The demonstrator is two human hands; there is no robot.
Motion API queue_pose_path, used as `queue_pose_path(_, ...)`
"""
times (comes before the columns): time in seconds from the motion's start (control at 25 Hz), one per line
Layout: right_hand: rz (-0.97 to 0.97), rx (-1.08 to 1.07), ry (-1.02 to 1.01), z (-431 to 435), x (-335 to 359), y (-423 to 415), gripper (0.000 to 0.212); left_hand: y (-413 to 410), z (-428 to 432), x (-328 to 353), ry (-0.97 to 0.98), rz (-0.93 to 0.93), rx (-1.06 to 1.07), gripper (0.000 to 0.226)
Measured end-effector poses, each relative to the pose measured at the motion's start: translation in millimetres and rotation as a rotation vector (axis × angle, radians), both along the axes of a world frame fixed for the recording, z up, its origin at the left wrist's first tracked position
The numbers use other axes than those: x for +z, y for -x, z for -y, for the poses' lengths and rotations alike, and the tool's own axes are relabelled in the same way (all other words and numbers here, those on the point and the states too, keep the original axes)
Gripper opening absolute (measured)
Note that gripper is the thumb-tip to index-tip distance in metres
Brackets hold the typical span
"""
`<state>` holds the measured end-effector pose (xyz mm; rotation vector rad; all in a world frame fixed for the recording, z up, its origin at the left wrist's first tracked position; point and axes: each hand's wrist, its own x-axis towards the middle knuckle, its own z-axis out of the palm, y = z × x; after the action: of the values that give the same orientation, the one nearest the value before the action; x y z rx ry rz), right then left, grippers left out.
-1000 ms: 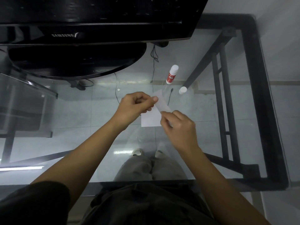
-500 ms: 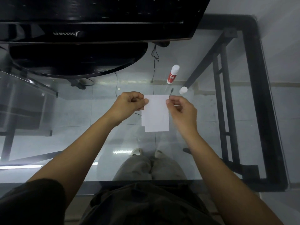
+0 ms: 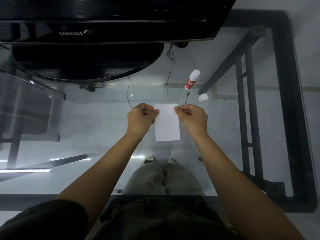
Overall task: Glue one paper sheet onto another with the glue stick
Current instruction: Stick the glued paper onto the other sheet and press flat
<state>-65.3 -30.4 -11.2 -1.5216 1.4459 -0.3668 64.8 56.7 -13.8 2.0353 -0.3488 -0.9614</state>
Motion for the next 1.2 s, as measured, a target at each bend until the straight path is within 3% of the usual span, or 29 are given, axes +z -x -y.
queue_pose_path(0.48, -0.111, 0.033, 0.015, 11, -17, -3, 0.015, 2, 14, -11, -0.065, 0.233, -0.065, 0.031)
queue_pose_path(1.2, -0.171, -0.022, 0.050, 11, -16, -12, 0.016, 4, 25, -13, -0.175, 0.256, -0.070, 0.025)
